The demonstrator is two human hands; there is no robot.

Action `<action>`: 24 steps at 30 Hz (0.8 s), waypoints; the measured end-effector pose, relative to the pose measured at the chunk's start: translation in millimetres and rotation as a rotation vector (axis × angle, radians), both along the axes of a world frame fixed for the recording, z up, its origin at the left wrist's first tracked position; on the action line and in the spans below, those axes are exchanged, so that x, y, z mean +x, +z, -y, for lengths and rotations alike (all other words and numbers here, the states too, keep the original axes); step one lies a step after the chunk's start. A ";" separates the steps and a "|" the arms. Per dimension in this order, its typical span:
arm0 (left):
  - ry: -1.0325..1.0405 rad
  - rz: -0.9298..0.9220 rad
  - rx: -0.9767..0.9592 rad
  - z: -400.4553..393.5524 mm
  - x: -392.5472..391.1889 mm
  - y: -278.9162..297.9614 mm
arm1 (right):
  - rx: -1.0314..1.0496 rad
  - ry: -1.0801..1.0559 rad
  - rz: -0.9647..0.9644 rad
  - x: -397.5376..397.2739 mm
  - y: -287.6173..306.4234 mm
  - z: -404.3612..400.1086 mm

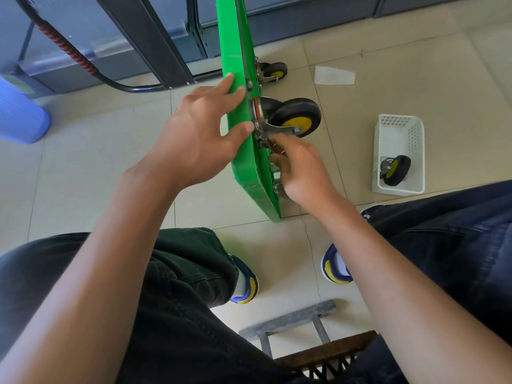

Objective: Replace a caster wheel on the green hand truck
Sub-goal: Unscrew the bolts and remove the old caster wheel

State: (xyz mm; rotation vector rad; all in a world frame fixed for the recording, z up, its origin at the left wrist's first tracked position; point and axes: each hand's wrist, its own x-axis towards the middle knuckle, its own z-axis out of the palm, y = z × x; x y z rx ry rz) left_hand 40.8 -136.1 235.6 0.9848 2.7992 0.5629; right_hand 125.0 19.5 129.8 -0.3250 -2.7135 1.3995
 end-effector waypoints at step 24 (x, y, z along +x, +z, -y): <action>-0.017 -0.013 -0.013 -0.1 1.1 0.3 | -0.664 -0.032 0.246 22.6 30.0 -12.1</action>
